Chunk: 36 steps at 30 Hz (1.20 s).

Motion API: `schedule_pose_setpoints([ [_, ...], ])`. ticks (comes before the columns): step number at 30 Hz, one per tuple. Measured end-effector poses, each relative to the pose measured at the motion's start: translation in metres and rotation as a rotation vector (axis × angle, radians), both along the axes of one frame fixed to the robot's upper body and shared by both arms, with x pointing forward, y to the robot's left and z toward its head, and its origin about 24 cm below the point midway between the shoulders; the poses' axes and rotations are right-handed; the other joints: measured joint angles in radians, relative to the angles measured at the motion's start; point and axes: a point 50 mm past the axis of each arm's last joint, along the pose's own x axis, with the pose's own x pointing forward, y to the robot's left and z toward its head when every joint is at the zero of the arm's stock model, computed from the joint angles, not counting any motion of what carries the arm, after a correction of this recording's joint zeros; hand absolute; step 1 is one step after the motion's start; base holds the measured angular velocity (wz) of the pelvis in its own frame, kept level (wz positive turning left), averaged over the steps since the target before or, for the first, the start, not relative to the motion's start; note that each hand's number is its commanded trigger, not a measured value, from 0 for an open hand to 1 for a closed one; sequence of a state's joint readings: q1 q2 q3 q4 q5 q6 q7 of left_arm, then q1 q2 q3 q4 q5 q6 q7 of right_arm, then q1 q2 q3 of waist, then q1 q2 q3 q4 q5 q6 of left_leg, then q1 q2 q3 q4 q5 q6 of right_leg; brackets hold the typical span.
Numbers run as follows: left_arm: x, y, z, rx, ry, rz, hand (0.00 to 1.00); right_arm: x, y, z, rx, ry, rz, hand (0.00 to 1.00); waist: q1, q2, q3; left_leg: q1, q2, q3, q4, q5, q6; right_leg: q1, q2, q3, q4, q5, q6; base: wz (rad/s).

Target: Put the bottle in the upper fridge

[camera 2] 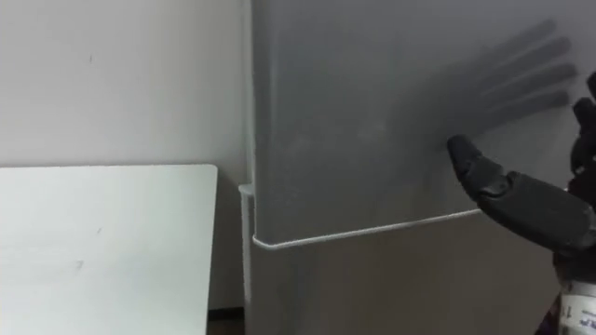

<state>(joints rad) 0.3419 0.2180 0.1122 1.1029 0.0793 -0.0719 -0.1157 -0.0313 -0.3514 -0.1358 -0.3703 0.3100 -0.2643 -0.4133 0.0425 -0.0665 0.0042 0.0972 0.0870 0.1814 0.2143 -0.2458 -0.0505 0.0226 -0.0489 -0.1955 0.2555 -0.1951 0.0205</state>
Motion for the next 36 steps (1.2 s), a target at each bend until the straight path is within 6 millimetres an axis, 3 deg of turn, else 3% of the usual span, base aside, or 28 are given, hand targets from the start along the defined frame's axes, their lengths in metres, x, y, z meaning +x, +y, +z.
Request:
schedule_pose_setpoints([
  [10, 0.007, -0.001, -0.001, -0.011, -0.003, -0.023, 0.00, 0.005, 0.011, -0.003, -0.080, 0.026, 0.061, 0.00, 0.022, 0.016, 0.0028, -0.004, 0.002, -0.001, 0.001, 0.000, 0.000, 0.004, 0.001, -0.008, -0.001, 0.002, -0.003, 0.00],
  [16, 0.011, -0.003, -0.002, -0.021, 0.009, -0.047, 0.00, 0.019, 0.015, -0.007, -0.108, 0.048, 0.066, 0.00, 0.022, 0.019, 0.0057, 0.005, 0.003, -0.001, 0.007, 0.000, 0.000, 0.014, 0.000, -0.009, 0.000, 0.003, -0.004, 0.00],
  [23, 0.013, 0.000, -0.002, -0.020, 0.011, -0.065, 0.00, 0.029, 0.015, -0.011, -0.145, 0.073, 0.050, 0.00, 0.043, 0.018, 0.0065, 0.001, 0.004, -0.015, 0.006, 0.000, -0.001, 0.015, 0.000, -0.020, -0.001, 0.004, -0.006, 0.04],
  [36, 0.020, 0.005, -0.001, -0.018, 0.036, -0.077, 0.00, 0.036, 0.011, -0.027, -0.215, 0.145, 0.029, 0.00, 0.045, 0.003, 0.0090, 0.014, 0.005, -0.018, 0.007, 0.000, -0.002, 0.031, 0.000, -0.025, 0.001, 0.002, -0.007, 0.01],
])
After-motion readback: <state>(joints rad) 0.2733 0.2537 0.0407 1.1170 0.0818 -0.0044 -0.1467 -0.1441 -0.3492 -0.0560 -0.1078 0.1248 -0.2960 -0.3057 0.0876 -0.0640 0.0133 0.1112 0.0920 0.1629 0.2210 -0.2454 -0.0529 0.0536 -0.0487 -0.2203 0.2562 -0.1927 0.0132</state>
